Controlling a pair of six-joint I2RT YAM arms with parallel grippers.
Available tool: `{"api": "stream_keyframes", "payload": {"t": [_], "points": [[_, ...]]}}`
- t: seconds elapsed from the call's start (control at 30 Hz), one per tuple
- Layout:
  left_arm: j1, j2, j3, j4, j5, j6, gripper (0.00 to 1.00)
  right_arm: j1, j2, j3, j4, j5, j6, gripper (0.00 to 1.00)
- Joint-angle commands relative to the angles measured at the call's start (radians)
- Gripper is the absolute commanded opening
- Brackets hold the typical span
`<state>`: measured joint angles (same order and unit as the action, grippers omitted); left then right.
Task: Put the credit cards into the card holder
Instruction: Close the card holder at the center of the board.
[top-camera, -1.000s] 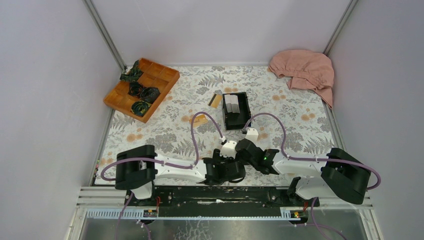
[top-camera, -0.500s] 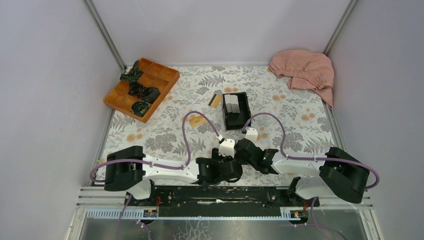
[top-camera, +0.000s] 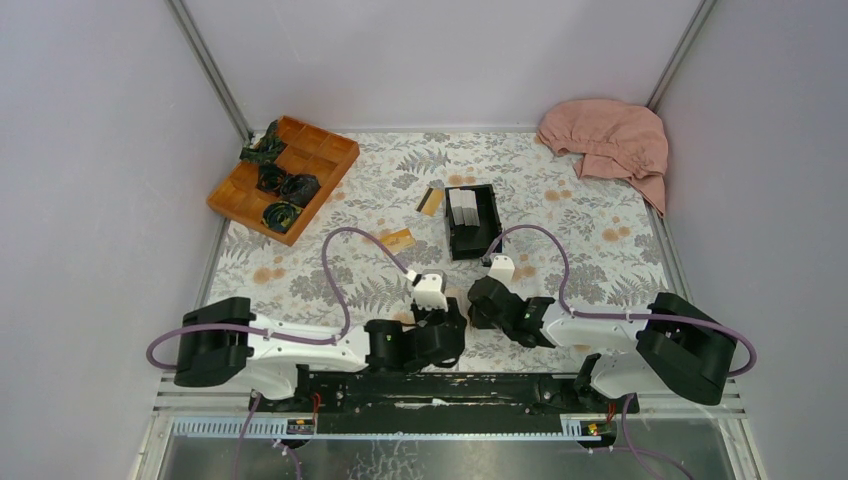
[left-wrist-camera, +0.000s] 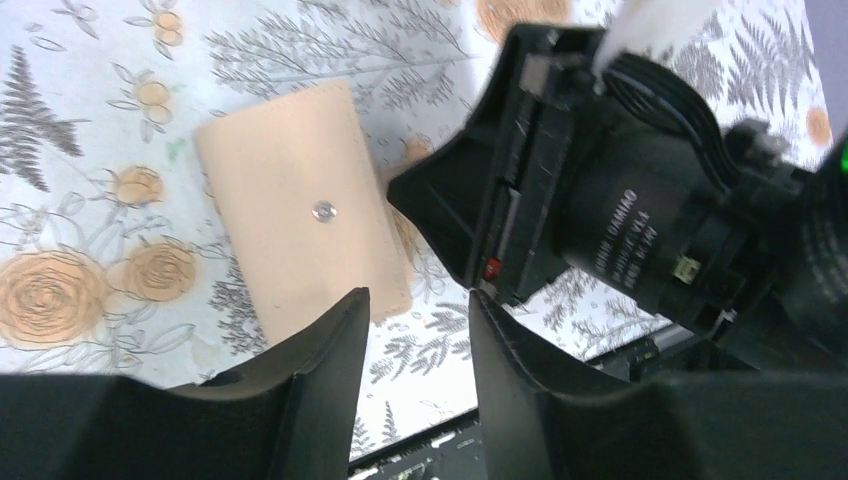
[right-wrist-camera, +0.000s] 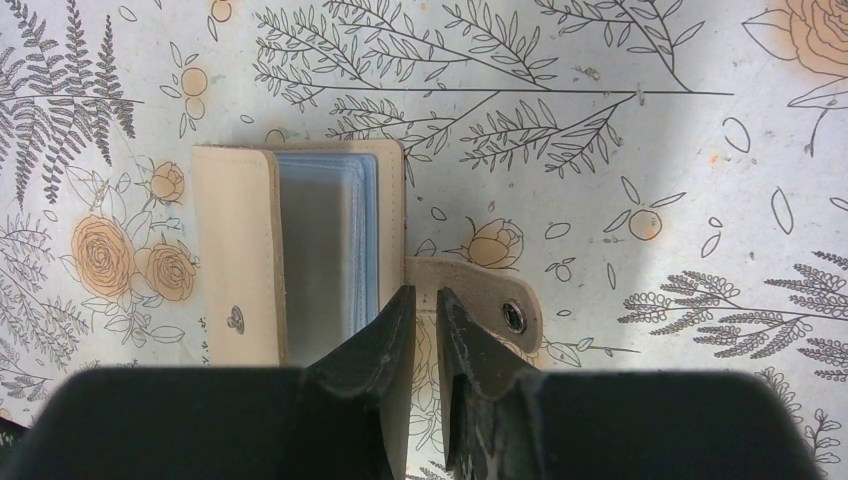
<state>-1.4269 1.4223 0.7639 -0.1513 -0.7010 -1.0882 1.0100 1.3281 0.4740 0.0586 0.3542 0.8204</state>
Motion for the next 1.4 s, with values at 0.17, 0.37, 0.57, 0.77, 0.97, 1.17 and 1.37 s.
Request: {"api": "stream_keyframes", "payload": {"t": [0.17, 0.37, 0.57, 0.77, 0.97, 1.17, 1.37], "points": [[0.002, 0.009, -0.044, 0.021, -0.146, -0.136, 0.28, 0.013, 0.027, 0.015, -0.059, -0.014, -0.002, 0.21], [0.002, 0.043, -0.062, 0.023, -0.142, -0.176, 0.23, 0.014, 0.017, 0.014, -0.061, -0.019, -0.003, 0.21], [0.003, 0.088, -0.073, 0.016, -0.124, -0.219, 0.21, 0.014, 0.027, 0.021, -0.056, -0.03, -0.006, 0.2], [0.002, 0.138, -0.065, 0.011, -0.121, -0.229, 0.2, 0.016, 0.043, 0.017, -0.038, -0.048, -0.004, 0.2], [0.006, 0.179, -0.056, 0.056, -0.107, -0.215, 0.21, 0.016, 0.047, 0.014, -0.031, -0.054, -0.002, 0.2], [0.025, 0.226, -0.019, 0.049, -0.089, -0.195, 0.21, 0.015, 0.04, 0.017, -0.041, -0.049, -0.005, 0.2], [0.052, 0.222, -0.034, -0.006, -0.077, -0.225, 0.21, 0.016, -0.09, 0.015, -0.104, -0.022, -0.019, 0.22]]}}
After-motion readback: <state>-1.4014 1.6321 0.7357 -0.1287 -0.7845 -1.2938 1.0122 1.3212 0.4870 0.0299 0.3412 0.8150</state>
